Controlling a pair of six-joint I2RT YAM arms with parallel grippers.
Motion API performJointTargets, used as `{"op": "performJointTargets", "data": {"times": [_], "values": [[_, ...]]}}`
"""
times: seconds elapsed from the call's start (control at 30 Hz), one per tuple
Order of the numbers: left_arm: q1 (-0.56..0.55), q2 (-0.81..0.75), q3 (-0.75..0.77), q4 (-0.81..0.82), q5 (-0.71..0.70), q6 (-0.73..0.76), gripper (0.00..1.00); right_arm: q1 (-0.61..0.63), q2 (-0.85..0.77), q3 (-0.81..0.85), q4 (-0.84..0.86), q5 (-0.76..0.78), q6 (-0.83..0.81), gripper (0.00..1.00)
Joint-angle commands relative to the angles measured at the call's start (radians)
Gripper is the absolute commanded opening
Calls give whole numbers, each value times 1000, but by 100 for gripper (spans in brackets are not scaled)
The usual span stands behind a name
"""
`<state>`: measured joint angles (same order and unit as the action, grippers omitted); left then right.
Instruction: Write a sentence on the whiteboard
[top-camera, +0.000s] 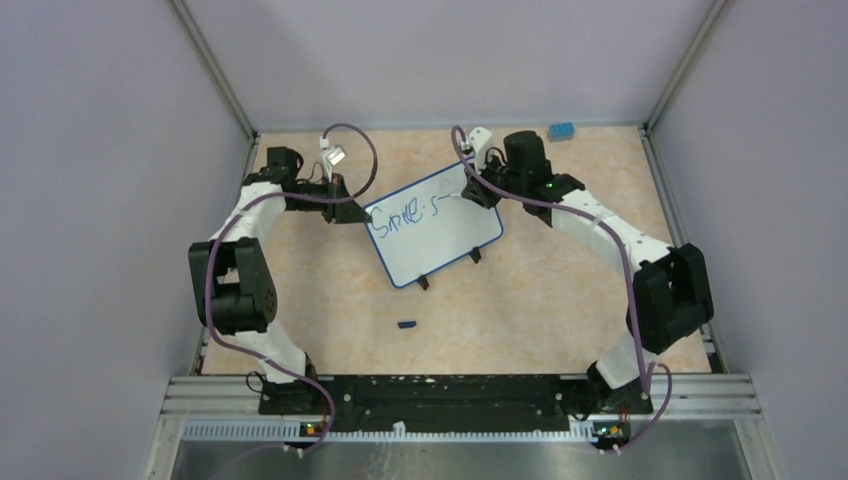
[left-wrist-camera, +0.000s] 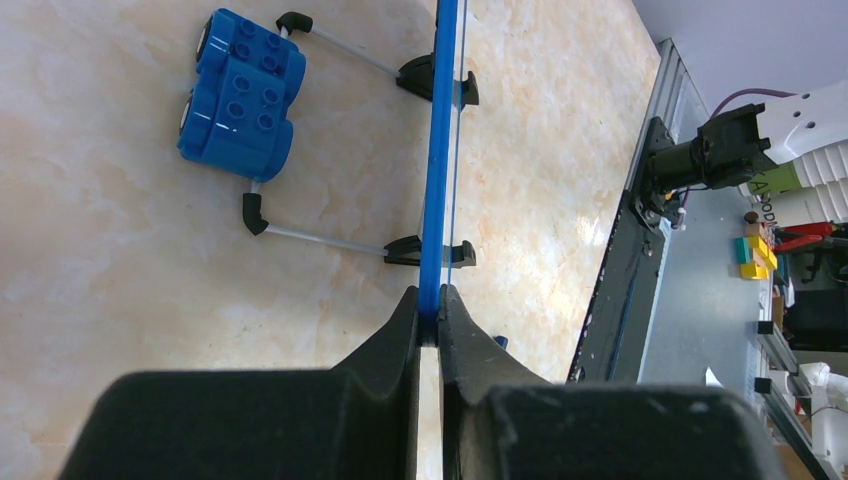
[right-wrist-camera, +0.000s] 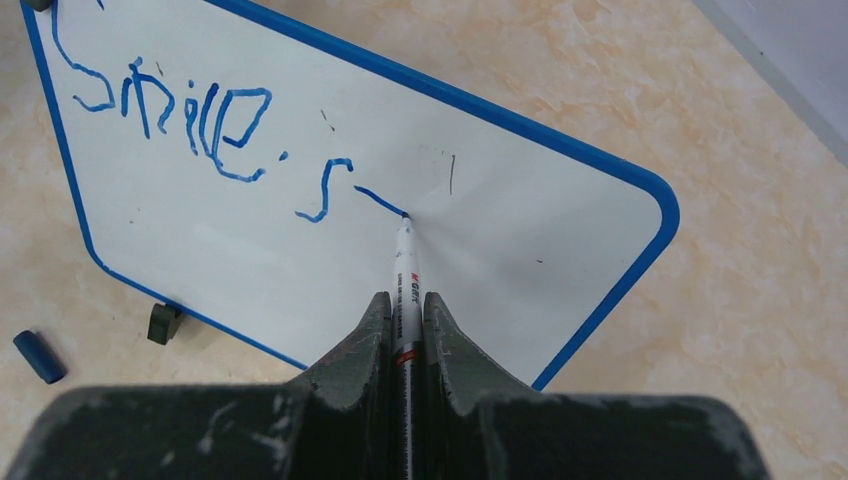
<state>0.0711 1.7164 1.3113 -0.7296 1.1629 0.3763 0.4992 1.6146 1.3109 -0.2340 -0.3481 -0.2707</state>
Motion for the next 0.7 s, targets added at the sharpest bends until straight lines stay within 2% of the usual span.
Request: {"op": "performJointTargets", "data": {"times": [0.0, 0.17, 0.67], "values": [[-7, -19, 32, 5, -4, 32, 0, -9, -41, 45, 7, -14, -22, 0], [-7, -19, 33, 4, -7, 32, 0, -10, -63, 58, 20, -80, 0, 0], [-7, -16, 35, 3, -9, 34, 0, -10, 16, 94, 47, -57, 15, 0]]}}
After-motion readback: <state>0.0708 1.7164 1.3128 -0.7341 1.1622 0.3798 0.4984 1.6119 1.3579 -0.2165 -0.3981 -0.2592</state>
